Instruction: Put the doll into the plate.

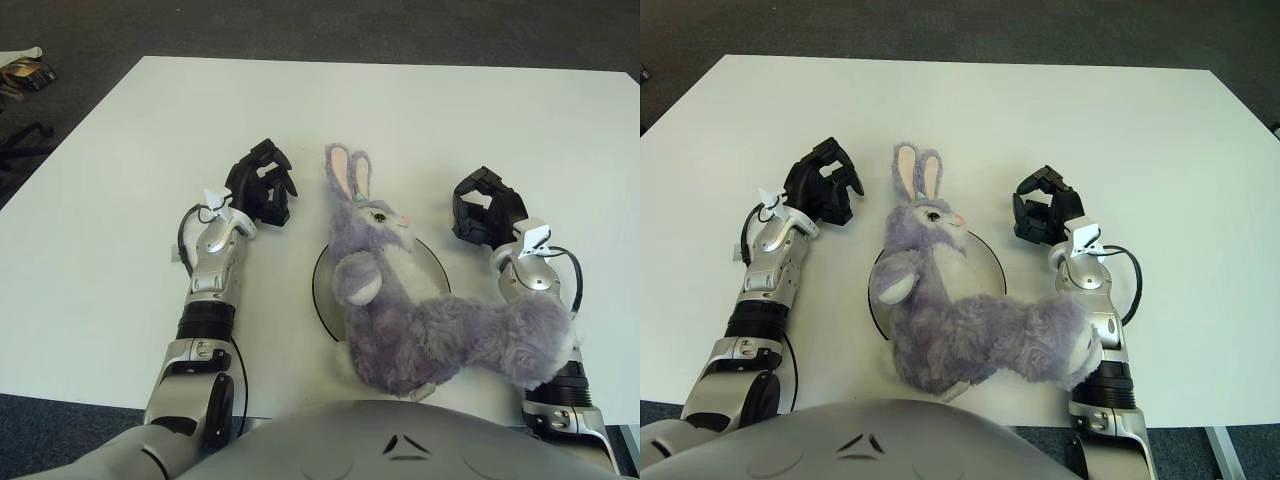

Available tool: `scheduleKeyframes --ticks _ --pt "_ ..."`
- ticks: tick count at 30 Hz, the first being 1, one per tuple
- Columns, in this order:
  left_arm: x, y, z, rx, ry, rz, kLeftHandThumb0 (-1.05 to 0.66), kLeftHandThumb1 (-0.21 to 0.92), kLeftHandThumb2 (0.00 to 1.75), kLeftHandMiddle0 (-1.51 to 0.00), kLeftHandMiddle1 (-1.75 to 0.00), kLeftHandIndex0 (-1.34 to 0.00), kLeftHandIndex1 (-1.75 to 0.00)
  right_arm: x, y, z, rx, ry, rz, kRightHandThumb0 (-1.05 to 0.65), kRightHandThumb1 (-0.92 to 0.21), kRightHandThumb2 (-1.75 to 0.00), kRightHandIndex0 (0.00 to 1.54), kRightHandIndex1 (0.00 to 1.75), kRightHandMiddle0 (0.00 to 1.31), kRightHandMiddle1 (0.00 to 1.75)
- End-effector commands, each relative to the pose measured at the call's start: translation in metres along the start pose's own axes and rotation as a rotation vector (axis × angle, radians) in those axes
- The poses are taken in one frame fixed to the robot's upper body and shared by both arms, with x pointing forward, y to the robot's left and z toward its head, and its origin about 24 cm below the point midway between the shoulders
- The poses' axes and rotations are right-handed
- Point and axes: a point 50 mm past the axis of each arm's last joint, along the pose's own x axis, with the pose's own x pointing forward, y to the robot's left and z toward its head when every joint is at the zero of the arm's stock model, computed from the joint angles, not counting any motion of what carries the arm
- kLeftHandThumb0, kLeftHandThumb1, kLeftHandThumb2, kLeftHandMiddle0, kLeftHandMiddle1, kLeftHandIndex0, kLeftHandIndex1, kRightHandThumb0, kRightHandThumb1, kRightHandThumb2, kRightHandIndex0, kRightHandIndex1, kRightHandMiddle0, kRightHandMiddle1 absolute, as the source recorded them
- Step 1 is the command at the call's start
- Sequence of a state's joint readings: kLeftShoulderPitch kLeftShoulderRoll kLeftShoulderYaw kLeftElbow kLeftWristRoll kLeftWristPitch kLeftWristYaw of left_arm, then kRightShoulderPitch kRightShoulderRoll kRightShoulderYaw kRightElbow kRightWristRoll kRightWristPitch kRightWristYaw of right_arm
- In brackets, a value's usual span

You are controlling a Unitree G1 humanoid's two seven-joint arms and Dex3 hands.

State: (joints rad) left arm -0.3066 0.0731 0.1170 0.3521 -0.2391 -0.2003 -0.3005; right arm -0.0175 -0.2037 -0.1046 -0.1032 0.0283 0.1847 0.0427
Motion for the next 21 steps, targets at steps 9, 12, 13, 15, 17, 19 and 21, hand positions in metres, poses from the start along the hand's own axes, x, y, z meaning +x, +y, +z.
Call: scheduleKeyframes --ticks 9,12,13,15,17,19,21 --pt "-0.0010 0.0038 -0.0086 -0.034 0.034 0.051 -0.01 -0.08 1.75 -0.90 -1.75 -0.71 -1.69 -0.0110 -0.0034 -0.0304 -0.022 0.153 -0.004 -0.42 -0.53 -1.06 1.15 1.75 0.45 1.75" --pt "-0.0013 0.0040 -0.0092 -0.042 0.031 0.054 -0.01 -0.07 1.75 -0.89 -1.75 -0.70 -1.71 -0.0112 -0.0039 -0.0302 -0.025 0.148 -0.010 -0.42 -0.52 -1.06 1.16 1.75 0.45 1.75" --pt "-0.0014 0.0040 -0.0093 -0.043 0.030 0.055 -0.01 -0.07 1.75 -0.89 -1.75 -0.70 -1.71 -0.0112 -0.0041 -0.0302 -0.026 0.146 -0.012 -0.42 -0.52 -1.06 1.16 1.75 0.46 1.75" --pt "-0.0013 0.0039 -0.0095 -0.045 0.027 0.057 -0.01 -0.07 1.75 -0.89 -1.75 -0.69 -1.72 -0.0113 -0.0042 -0.0301 -0.026 0.144 -0.017 -0.42 -0.52 -1.07 1.16 1.75 0.46 1.75" --pt "-0.0012 0.0034 -0.0098 -0.046 0.026 0.058 -0.01 -0.07 1.75 -0.89 -1.75 -0.69 -1.72 -0.0114 -0.0046 -0.0303 -0.026 0.143 -0.022 -0.42 -0.51 -1.08 1.16 1.75 0.46 1.75" --pt "-0.0006 0.0023 -0.0100 -0.046 0.027 0.058 -0.01 -0.07 1.75 -0.89 -1.75 -0.69 -1.72 -0.0113 -0.0055 -0.0303 -0.025 0.141 -0.029 -0.42 -0.51 -1.08 1.17 1.75 0.47 1.75" --pt "0.0010 0.0016 -0.0103 -0.047 0.031 0.057 -0.01 -0.07 1.75 -0.89 -1.75 -0.69 -1.73 -0.0112 -0.0059 -0.0302 -0.020 0.138 -0.045 -0.43 -0.50 -1.10 1.18 1.75 0.48 1.75"
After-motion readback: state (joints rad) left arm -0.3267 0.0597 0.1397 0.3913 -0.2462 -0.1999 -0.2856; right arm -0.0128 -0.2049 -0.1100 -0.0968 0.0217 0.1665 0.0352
